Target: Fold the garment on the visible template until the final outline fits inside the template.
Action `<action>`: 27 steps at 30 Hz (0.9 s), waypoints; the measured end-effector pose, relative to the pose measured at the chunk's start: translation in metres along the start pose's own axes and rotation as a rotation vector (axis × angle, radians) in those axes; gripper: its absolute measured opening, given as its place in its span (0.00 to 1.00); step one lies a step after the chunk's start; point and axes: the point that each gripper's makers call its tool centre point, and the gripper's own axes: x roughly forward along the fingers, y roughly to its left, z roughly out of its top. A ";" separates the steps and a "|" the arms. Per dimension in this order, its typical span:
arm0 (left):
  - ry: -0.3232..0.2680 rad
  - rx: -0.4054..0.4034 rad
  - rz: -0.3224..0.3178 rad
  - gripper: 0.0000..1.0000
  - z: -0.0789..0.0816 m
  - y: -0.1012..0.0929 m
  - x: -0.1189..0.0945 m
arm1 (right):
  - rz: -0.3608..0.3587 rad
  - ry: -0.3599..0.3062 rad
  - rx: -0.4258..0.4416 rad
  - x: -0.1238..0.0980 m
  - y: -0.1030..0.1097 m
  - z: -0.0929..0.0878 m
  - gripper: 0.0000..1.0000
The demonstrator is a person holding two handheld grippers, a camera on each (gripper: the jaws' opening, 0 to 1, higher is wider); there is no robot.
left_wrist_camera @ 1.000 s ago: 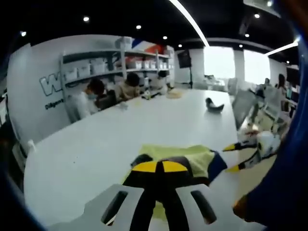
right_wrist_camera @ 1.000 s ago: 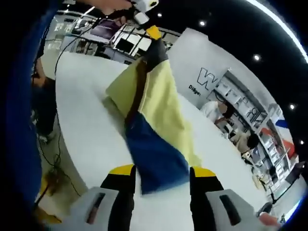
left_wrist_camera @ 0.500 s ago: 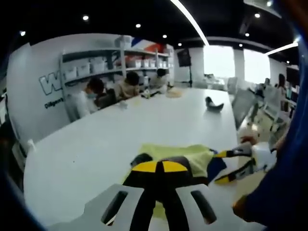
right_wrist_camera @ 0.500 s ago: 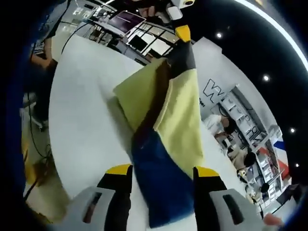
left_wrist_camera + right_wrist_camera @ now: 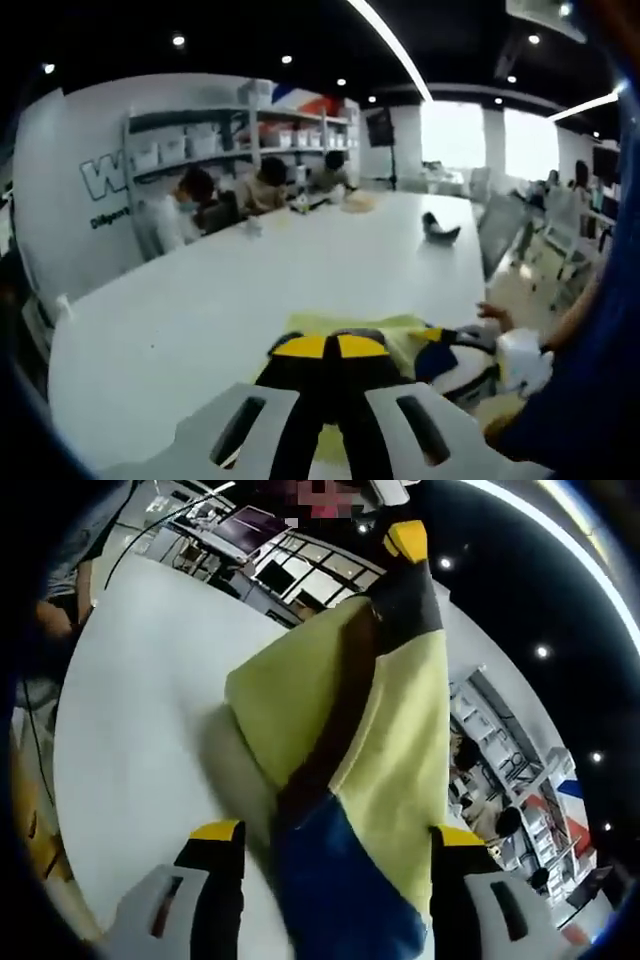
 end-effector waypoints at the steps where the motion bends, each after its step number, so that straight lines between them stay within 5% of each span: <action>1: -0.022 0.003 -0.001 0.02 0.013 -0.001 -0.005 | -0.009 0.005 0.006 0.002 -0.003 0.000 0.75; 6: -0.047 0.012 -0.007 0.02 0.037 -0.003 -0.012 | -0.077 0.027 -0.061 0.009 -0.020 -0.005 0.78; 13: -0.054 0.034 0.002 0.02 0.046 -0.001 -0.012 | -0.163 0.062 -0.014 -0.002 -0.054 -0.016 0.61; 20: -0.061 0.035 0.013 0.02 0.048 0.002 -0.011 | -0.163 0.016 0.042 -0.029 -0.067 -0.007 0.32; 25: -0.070 0.035 0.012 0.02 0.048 0.004 -0.011 | -0.128 0.060 0.125 -0.038 -0.063 -0.022 0.03; 27: -0.072 0.036 0.012 0.02 0.049 0.003 -0.010 | -0.114 0.067 0.147 -0.038 -0.061 -0.024 0.00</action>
